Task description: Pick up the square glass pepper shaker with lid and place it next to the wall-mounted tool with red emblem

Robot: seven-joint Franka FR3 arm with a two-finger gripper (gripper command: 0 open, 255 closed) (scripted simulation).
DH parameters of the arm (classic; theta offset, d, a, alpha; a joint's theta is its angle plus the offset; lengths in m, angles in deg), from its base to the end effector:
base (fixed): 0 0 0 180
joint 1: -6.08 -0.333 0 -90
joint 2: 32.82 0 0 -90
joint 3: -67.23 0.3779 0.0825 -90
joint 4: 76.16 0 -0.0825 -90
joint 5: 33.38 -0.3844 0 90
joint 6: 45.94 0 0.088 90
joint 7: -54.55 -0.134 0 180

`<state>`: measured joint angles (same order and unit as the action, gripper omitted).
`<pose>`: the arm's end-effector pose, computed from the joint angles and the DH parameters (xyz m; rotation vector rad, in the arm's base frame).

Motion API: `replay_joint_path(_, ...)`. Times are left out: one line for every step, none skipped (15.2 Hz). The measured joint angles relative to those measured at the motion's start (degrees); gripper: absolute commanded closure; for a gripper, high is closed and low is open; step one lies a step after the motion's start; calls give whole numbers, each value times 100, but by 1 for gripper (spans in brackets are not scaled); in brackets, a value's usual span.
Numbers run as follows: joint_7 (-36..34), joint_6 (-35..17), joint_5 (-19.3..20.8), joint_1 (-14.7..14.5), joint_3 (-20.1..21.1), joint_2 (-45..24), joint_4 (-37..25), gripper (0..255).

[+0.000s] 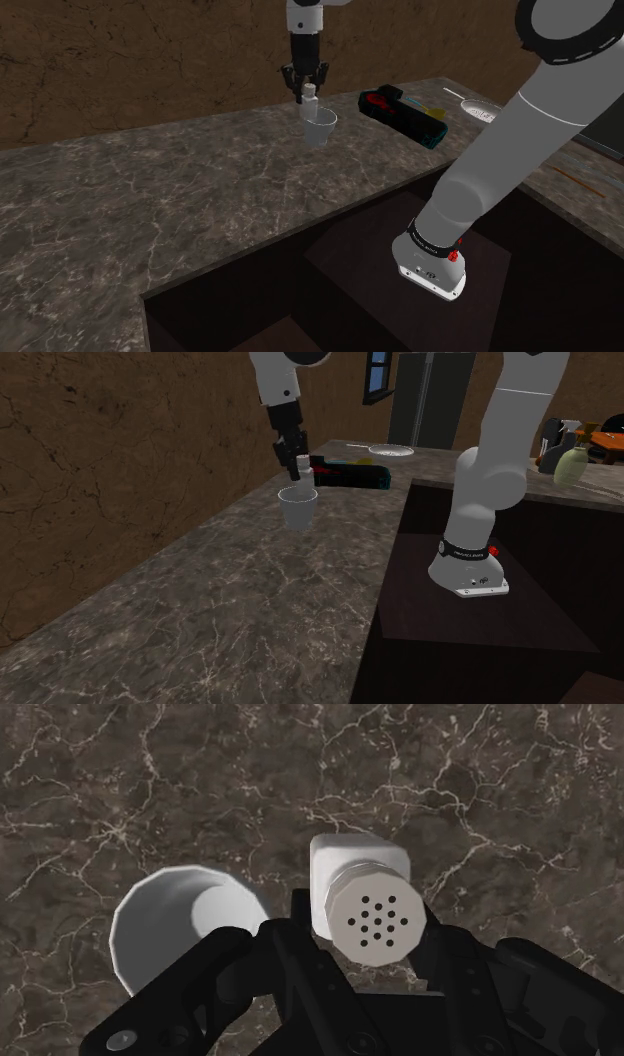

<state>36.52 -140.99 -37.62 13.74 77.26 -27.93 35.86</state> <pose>0.4991 0.0326 0.5322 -3.0708 0.4482 0.3409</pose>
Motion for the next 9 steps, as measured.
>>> replay_joint_path(130,11,37,65,-74,-19,-24,255)
replay_joint_path(263,16,73,131,-148,-29,-29,255)
replay_joint_path(391,35,116,197,-221,-75,-88,255)
replay_joint_path(508,62,154,257,-288,-125,-158,255)
replay_joint_path(645,32,194,326,-363,-157,-156,255)
replay_joint_path(781,83,236,397,-439,-212,-255,255)
replay_joint_path(907,114,273,462,-510,-263,-334,255)
replay_joint_path(1013,142,304,517,-567,-340,-437,255)
replay_joint_path(1125,123,331,574,-626,-357,-434,255)
